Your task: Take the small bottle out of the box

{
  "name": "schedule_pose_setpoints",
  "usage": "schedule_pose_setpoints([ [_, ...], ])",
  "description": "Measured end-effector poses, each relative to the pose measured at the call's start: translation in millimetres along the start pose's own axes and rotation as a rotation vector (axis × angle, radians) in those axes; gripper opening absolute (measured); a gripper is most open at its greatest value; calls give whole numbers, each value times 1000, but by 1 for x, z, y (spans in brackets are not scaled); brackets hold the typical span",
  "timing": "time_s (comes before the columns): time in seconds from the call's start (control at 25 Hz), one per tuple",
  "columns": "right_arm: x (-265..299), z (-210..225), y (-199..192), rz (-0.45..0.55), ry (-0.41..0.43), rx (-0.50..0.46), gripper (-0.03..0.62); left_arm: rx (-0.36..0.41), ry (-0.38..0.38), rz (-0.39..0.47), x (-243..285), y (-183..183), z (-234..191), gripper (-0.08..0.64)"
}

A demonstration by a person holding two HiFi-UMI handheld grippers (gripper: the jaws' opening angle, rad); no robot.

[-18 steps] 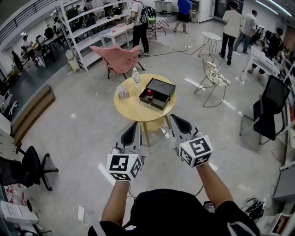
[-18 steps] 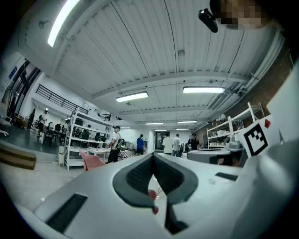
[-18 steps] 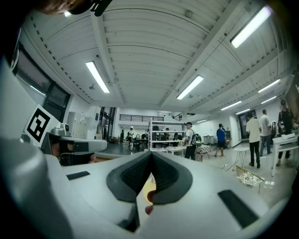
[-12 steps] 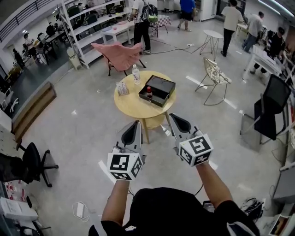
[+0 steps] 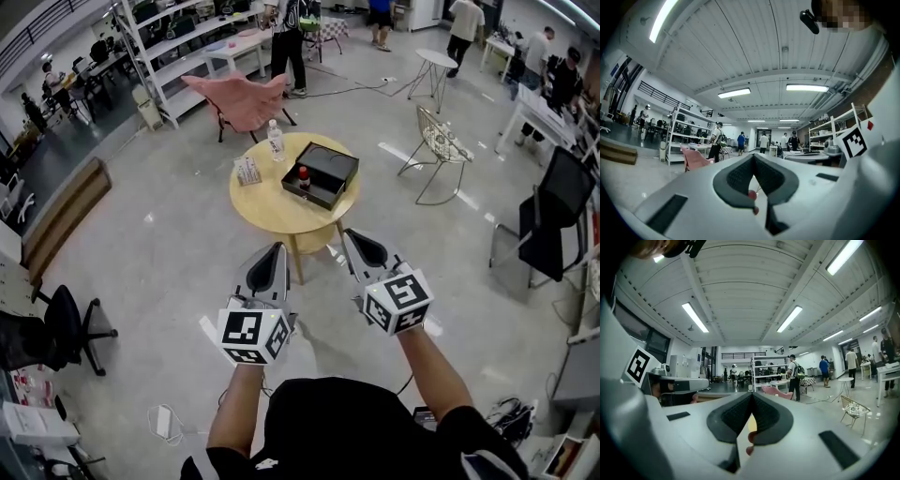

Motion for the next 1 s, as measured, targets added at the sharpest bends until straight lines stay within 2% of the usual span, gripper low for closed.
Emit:
schedule_pose_setpoints([
  [0.24, 40, 11, -2, -7, -12, 3, 2, -16, -17, -2, 35, -2, -31, 8],
  [0.56, 117, 30, 13, -20, -23, 4, 2, -18, -37, 1, 90, 18, -88, 8],
  [1.0, 231, 33, 26, -29, -43, 13, 2, -40, -61, 5, 146, 35, -186, 8],
])
Point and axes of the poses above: the fingertips, and each gripper's own axes: x forward along the fingers, z to its right, y out of its top, the point moved 8 cm from there along -x, backward along the fingers, and after that the axes turned 1 degree about -x, right-handed, at the moved point
